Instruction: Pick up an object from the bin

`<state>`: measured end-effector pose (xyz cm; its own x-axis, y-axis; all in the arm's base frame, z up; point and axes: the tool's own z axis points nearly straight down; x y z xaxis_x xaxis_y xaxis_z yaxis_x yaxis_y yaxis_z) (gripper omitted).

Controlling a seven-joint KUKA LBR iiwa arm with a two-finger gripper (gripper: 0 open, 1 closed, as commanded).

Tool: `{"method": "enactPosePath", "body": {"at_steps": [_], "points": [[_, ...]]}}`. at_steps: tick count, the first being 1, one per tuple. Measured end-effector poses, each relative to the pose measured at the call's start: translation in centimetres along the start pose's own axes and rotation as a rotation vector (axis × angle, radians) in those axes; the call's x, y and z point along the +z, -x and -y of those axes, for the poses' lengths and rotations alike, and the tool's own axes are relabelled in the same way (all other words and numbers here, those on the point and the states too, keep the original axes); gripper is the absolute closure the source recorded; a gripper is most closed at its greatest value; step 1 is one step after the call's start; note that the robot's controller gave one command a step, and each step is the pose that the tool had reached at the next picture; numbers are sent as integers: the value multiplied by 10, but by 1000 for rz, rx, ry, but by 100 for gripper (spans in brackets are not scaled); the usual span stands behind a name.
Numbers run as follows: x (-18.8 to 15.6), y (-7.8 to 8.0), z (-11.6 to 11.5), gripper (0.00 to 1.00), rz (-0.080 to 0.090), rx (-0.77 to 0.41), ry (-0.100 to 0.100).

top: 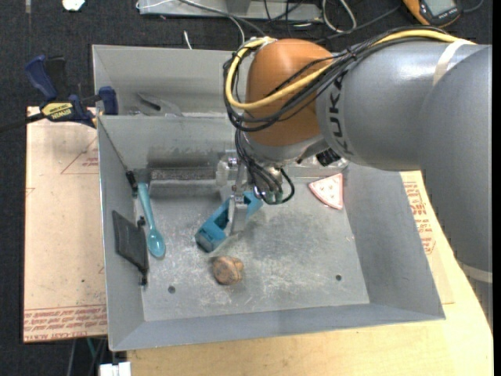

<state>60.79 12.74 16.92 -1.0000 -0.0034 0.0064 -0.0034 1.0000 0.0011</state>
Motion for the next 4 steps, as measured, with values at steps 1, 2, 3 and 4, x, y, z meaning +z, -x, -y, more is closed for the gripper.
{"method": "enactPosePath", "body": {"at_steps": [1, 2, 3, 4], "points": [[-5, 2, 0, 0, 8, 2, 1], [36, -8, 4, 0, 14, -223, 1], [91, -2, 20, 0, 12, -321, 1], [97, -6, 22, 100, 17, -565, 2]]}}
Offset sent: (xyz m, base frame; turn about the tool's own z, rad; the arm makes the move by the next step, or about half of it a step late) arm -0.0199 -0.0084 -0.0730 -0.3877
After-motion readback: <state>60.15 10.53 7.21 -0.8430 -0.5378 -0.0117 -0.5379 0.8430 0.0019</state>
